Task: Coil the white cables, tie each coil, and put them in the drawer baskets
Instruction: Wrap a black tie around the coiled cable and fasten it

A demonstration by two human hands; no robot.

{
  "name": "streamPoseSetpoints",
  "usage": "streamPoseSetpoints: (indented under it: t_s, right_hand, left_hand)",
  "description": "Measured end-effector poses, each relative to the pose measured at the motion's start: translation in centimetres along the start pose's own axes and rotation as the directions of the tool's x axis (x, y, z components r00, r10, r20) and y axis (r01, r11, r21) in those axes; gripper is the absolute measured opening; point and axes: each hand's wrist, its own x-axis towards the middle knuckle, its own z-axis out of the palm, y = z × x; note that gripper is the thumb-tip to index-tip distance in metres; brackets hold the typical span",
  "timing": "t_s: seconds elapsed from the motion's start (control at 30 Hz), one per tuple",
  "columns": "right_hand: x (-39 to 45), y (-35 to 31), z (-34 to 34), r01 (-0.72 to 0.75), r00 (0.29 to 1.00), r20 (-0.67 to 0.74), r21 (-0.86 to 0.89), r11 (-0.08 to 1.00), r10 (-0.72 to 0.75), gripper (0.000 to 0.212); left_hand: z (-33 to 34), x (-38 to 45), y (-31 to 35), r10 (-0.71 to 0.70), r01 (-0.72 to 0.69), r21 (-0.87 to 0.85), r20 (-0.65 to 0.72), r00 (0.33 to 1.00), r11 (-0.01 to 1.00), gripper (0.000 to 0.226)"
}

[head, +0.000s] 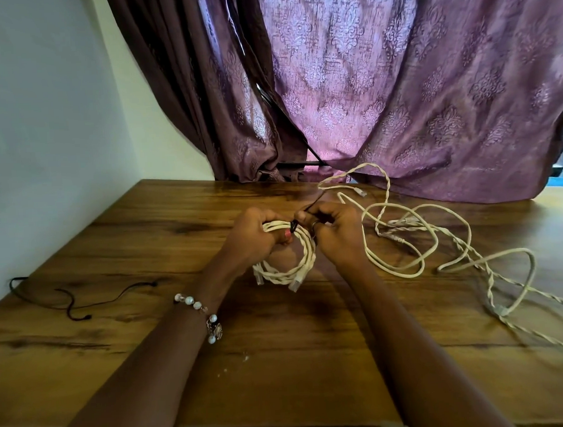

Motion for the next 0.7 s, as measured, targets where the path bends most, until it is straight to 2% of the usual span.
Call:
streamPoseSetpoints:
  t_s: [0.2, 0.33, 0.47, 0.57, 0.63, 0.7]
  right_hand:
    - [0.2, 0.5, 0.7, -0.122, 0.985, -0.126, -0.059, 0.991, 0.114, 0.012]
    - [0.3, 0.4, 1.1, -0.23, 0.961, -0.147, 0.049, 0.972, 0.234, 0.016]
    - [0.5, 0.4, 1.2, -0.362, 0.918, -0.121, 0.136, 0.922, 0.378, 0.023]
    - [0.7, 0.0, 0.8, -0.533, 0.815, -0.045, 0.333, 0.778, 0.578, 0.027]
    - [0.7, -0.6, 0.5, -0.604, 0.751, 0.053, 0.458, 0.653, 0.658, 0.015]
    - [0.7, -0.9, 0.2, -0.652, 0.711, 0.146, 0.504, 0.567, 0.688, 0.003]
  left_hand:
    - [0.6, 0.1, -0.2, 0.092, -0.088, 0.141, -0.021, 0.996, 0.986, 0.023]
    - [0.7, 0.1, -0.1, 0.161, -0.143, 0.205, -0.077, 0.984, 0.968, 0.024]
    - [0.9, -0.1, -0.3, 0.329, -0.292, 0.312, -0.07, 0.942, 0.904, 0.022]
    - [1.1, -0.1, -0.7, 0.501, -0.448, 0.408, -0.027, 0.865, 0.795, 0.024]
    - [1.4, -0.3, -0.9, 0.563, -0.496, 0.457, -0.011, 0.827, 0.738, 0.026]
    - [1.6, -0.3, -1.1, 0.607, -0.52, 0.513, -0.002, 0.795, 0.683, 0.029]
